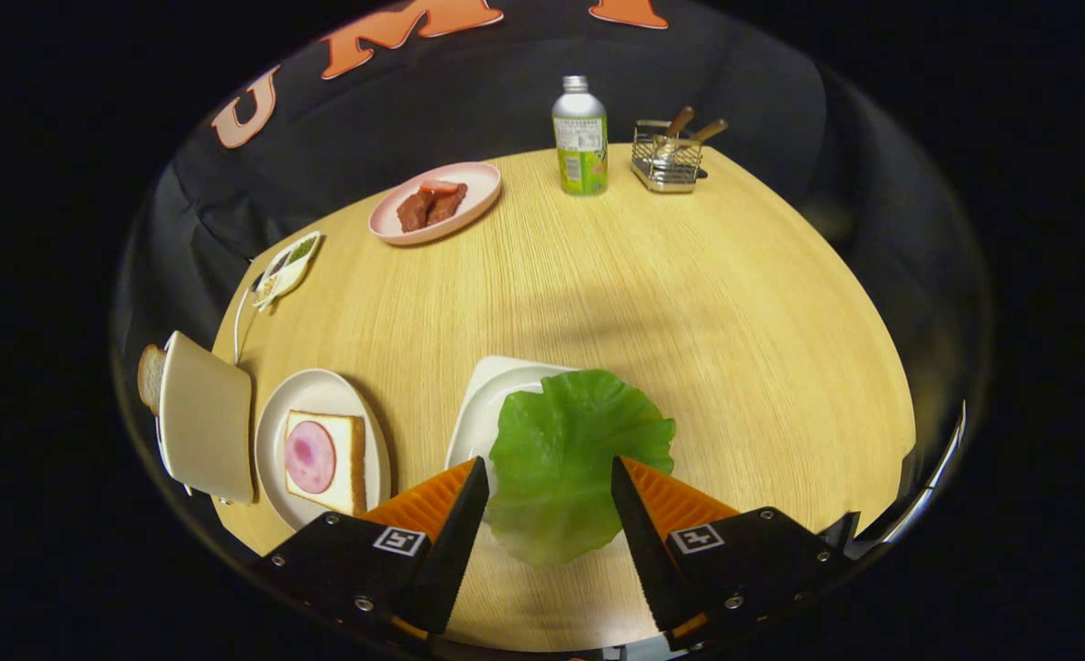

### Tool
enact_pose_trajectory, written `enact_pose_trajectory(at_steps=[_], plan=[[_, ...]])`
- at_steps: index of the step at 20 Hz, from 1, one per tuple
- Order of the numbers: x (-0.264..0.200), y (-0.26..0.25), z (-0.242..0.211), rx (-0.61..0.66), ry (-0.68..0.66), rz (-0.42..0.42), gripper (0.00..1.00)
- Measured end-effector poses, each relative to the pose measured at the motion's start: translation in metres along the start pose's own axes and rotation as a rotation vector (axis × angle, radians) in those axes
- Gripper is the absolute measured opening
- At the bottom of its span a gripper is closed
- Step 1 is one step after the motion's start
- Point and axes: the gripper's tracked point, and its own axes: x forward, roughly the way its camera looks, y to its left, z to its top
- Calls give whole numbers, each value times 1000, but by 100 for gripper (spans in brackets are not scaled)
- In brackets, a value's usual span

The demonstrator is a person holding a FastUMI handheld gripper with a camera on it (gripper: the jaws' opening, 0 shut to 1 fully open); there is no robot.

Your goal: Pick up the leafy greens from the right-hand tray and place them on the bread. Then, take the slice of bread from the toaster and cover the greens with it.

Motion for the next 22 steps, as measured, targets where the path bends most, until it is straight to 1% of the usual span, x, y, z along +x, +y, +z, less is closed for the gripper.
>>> enact_pose_trajectory(at_steps=[3,5,6,7,9,10,11,13,14,15,16,17,19,20,21,22], plan=[[18,-6,-6,15,60,-50,80],[29,-5,-8,65,89,-55,80],[32,-6,-10,87,113,-63,78],[33,-7,-13,105,136,-74,73],[33,-10,-10,117,133,-96,68],[33,-14,-10,122,127,-123,65],[33,-17,-8,138,125,-144,58],[34,-16,-8,137,127,-155,46],[34,-16,-9,141,126,-154,43],[35,-16,-6,145,119,-151,33],[37,-18,-4,145,111,-148,27],[36,-20,-5,151,105,-145,16],[36,-21,-3,162,97,-123,5],[35,-19,-1,177,101,-96,4],[32,-11,1,204,98,-39,2],[29,-7,4,222,92,-15,2]])
